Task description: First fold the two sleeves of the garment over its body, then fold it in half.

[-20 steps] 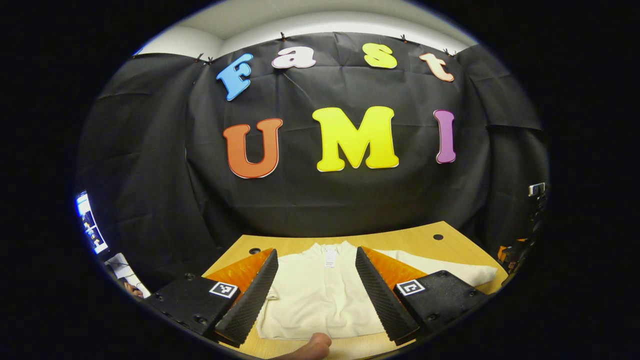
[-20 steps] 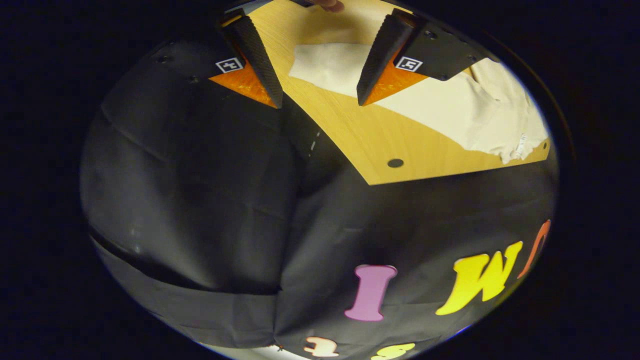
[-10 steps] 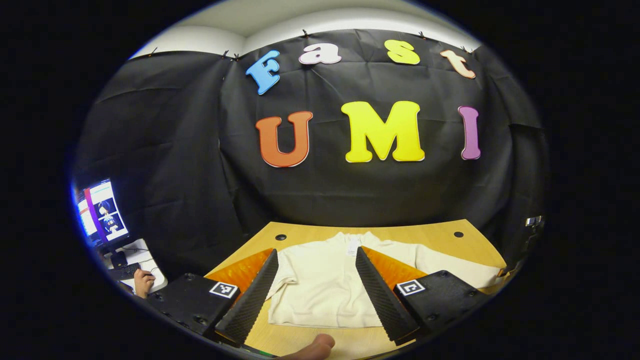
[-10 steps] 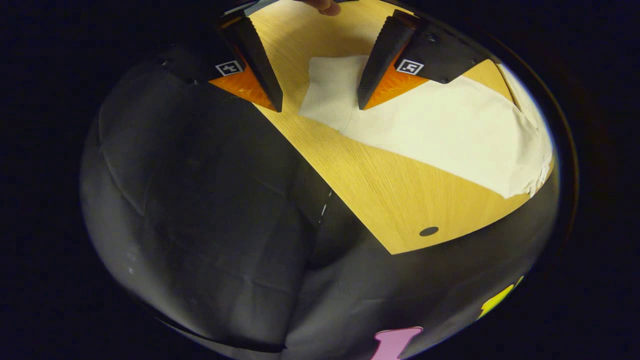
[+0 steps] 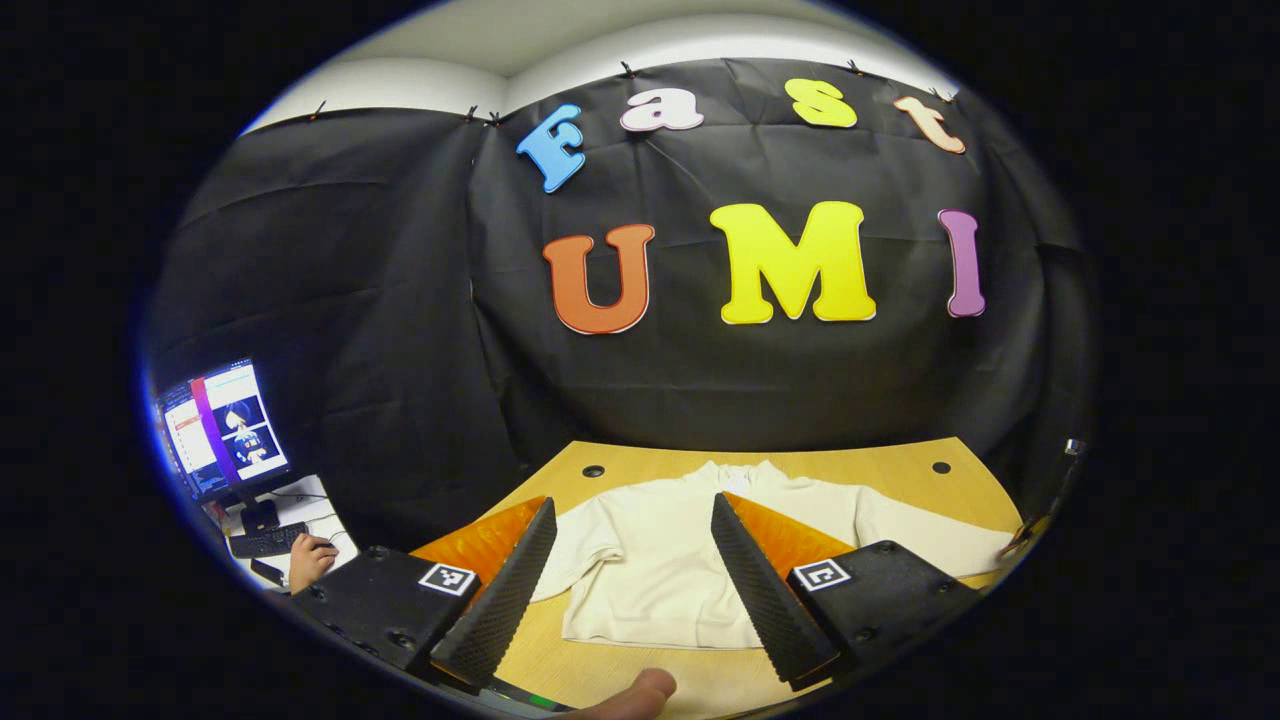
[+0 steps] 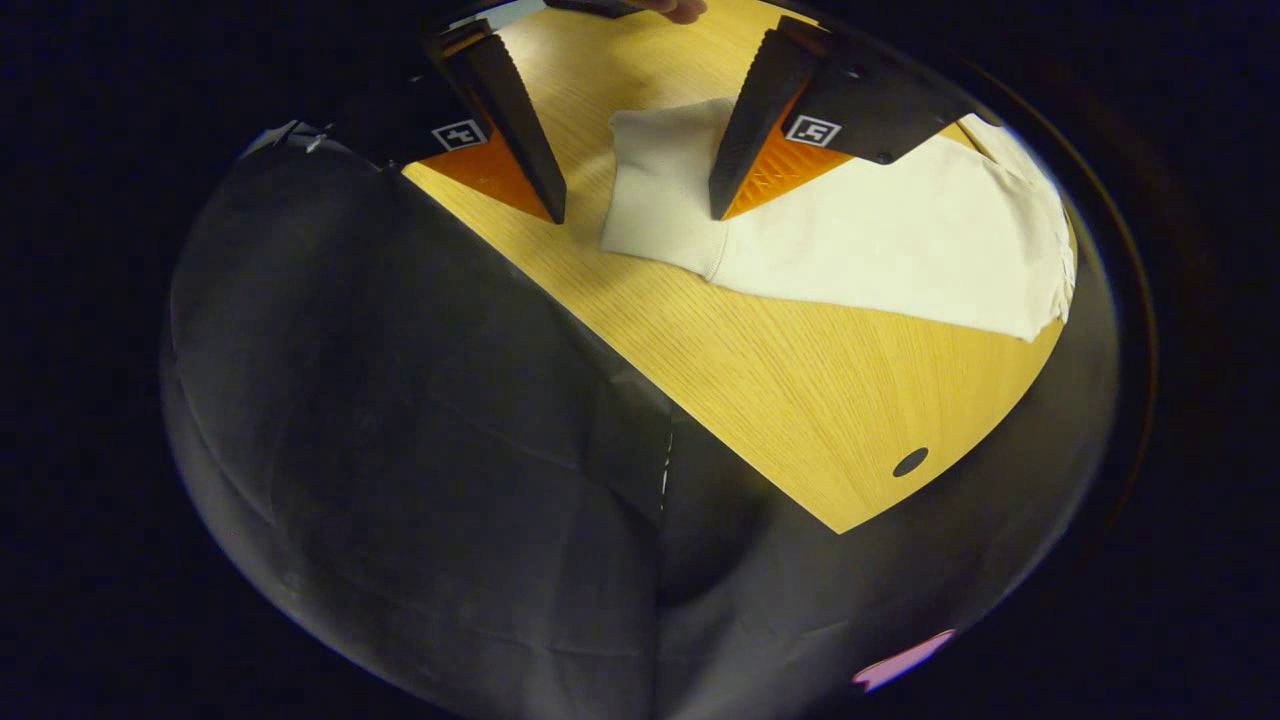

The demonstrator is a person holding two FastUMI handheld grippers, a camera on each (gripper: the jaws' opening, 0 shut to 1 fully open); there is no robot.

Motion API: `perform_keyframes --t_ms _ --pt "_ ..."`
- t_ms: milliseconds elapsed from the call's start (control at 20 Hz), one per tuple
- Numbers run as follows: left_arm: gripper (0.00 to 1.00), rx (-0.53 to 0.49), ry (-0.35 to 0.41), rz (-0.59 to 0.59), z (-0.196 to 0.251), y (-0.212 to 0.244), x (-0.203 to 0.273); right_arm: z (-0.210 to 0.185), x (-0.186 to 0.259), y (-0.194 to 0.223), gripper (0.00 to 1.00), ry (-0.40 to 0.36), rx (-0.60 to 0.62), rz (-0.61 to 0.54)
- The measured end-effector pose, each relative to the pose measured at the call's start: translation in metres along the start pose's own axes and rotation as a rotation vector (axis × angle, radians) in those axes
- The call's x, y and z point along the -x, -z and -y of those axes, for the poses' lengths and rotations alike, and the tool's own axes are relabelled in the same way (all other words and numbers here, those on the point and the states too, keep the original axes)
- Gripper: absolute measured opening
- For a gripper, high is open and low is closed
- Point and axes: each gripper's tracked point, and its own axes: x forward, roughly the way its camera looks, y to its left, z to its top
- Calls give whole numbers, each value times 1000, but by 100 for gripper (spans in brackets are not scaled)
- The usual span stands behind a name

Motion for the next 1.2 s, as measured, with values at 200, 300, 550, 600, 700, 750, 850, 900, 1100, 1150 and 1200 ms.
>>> perform_keyframes --t_ms 200,300,550,600,700,750,850,900,1100,1150,1200 --pt "99 2 11 31 -10 -12 -6 1 0 0 82 6 4 -80" --pt "99 9 17 38 -13 -13 -10 -3 1 0 79 12 -9 -106" --pt "99 -2 26 39 -26 -13 -16 -10 -5 4 65 22 -36 -140" --pt "99 0 26 37 -29 -13 -17 -13 -2 2 59 8 -42 -147" --pt "99 0 23 34 -34 -11 -19 -23 -1 4 33 -15 -75 -169" --pt "99 -2 22 35 -37 -10 -20 -24 1 4 22 -1 -84 -184" --pt "99 -5 22 39 -42 -10 -21 -23 1 4 12 23 -81 -194" --pt "99 -2 29 45 -43 -12 -22 -26 1 7 12 27 -73 -201" --pt "99 -4 44 57 -48 -14 -28 -32 14 7 12 29 -42 -194" --pt "99 -2 47 61 -49 -15 -30 -28 19 5 12 41 -48 -196" --pt "99 2 52 66 -51 -16 -32 -34 23 4 1 36 -67 -196"
